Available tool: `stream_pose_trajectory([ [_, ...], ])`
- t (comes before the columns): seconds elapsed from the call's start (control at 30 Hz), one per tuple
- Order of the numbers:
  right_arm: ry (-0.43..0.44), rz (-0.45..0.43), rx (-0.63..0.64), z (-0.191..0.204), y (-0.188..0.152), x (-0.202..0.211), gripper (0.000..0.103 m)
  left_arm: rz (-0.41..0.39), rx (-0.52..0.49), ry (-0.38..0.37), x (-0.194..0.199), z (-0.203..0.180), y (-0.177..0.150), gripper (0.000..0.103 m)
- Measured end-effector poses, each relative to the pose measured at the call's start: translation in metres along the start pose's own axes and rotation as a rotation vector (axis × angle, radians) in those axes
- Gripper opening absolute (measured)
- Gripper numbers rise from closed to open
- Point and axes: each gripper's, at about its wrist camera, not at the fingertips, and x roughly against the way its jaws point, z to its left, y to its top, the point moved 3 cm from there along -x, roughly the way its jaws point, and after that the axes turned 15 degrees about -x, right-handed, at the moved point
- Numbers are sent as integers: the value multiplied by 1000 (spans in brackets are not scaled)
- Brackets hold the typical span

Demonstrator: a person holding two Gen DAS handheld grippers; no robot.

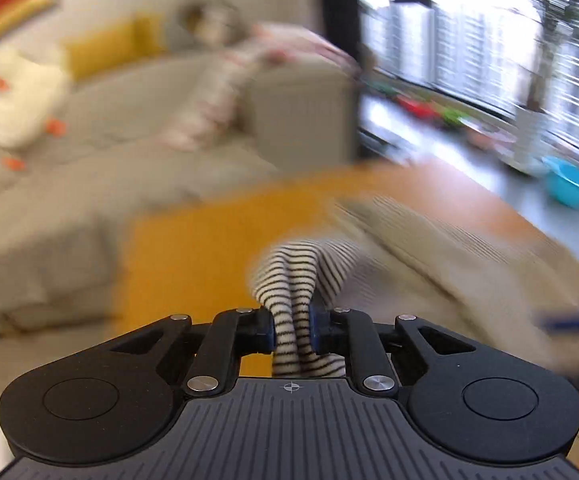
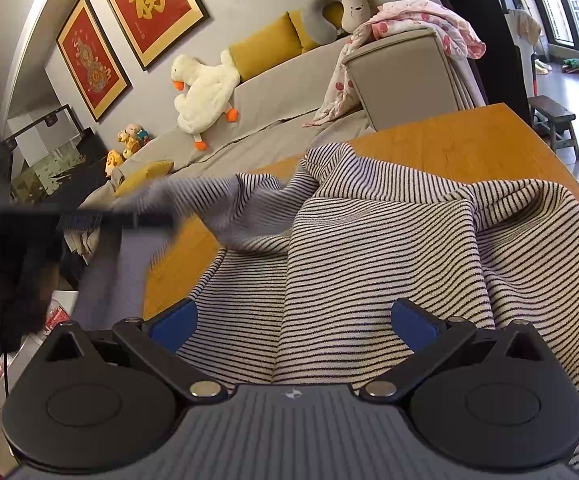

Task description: Fold clothes

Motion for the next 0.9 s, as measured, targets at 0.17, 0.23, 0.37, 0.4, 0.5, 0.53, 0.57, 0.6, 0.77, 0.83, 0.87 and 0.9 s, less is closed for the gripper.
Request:
stream_pose_trajectory([
  [0.17, -42, 43, 12, 6, 2, -5, 103, 20, 32, 90, -34, 46, 19, 17],
  [0.23, -79, 87, 27, 11, 6, -10, 103, 48, 67, 50, -38, 45, 15, 24],
  [0.37, -148, 189, 130, 25, 10, -20, 103, 29, 177, -114, -12, 38, 0, 60],
  [0.4, -150, 195, 125, 26, 14, -20, 103, 8, 202, -164, -3, 33, -2, 68],
  [0.5, -214, 72, 169, 35, 37, -14, 103, -65, 264, -269, 23, 19, -10, 81],
  [0.53, -248, 15, 197, 39, 46, -13, 103, -86, 290, -301, 28, 15, -11, 83],
  [0.57, -293, -35, 238, 43, 52, -18, 103, -104, 315, -329, 32, 10, -11, 83],
  [0.6, -312, -50, 252, 46, 57, -28, 98, -118, 339, -351, 33, 5, -10, 83],
  [0.77, -388, -8, 337, 55, 55, -88, 80, -216, 374, -363, 23, -28, 1, 97],
  [0.83, -435, 20, 419, 52, 47, -109, 79, -217, 385, -356, -2, -43, -2, 97],
  [0.87, -442, 19, 456, 50, 46, -112, 76, -202, 392, -355, -16, -51, -8, 97],
  [0.9, -451, 16, 496, 48, 46, -114, 65, -183, 397, -356, -30, -58, -13, 97],
])
